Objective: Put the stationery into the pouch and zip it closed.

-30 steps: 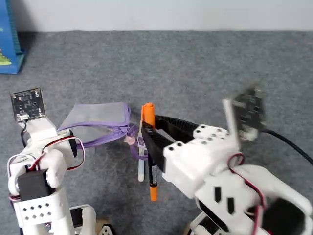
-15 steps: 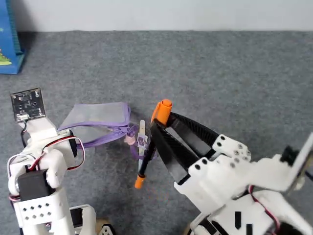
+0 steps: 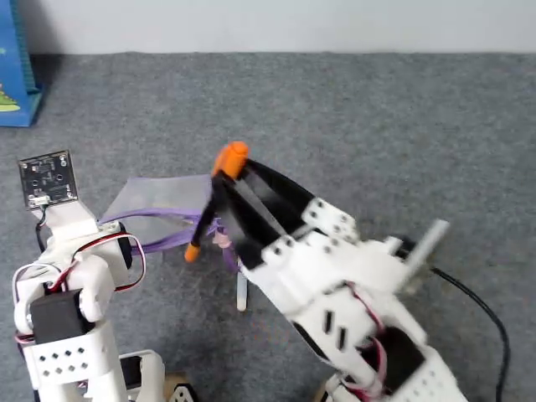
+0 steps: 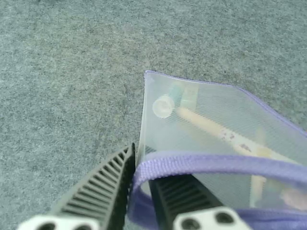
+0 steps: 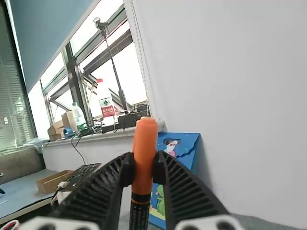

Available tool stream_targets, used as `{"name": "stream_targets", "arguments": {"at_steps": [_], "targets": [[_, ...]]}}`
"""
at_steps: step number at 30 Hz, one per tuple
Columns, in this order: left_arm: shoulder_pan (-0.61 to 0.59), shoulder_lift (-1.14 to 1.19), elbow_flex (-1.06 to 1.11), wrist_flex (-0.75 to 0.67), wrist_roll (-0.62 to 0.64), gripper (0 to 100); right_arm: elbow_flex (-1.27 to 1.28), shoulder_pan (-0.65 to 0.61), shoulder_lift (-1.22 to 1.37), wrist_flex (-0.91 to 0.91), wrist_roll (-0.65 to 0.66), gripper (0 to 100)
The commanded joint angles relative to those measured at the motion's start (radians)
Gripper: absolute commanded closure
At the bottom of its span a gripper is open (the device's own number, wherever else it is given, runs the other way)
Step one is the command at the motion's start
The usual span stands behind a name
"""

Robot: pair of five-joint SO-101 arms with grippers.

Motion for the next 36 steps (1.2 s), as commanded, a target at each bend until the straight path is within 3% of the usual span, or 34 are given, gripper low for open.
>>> {"name": "stream_targets", "arguments": {"at_steps": [1, 14, 24, 30, 36], "targets": [[-0.005, -0.005, -0.044, 0.003, 0.014, 99, 0.018, -0.004, 0.099, -0.2, 0.052, 99.1], [-0.005, -0.005, -0.044, 0.0, 0.011, 99, 0.04, -0.087, 0.398, -0.41, 0.189, 99.1], [-0.005, -0.005, -0.042, 0.002, 0.009, 99, 0.293, -0.093, 0.461, -0.641, 0.493, 99.1], [-0.005, -0.005, -0.042, 0.003, 0.009, 99, 0.307, -0.142, 0.314, -0.383, 0.505, 97.2], [-0.005, -0.005, -0.042, 0.003, 0.009, 99, 0.196, -0.205, 0.14, 0.053, 0.489, 74.4]]}}
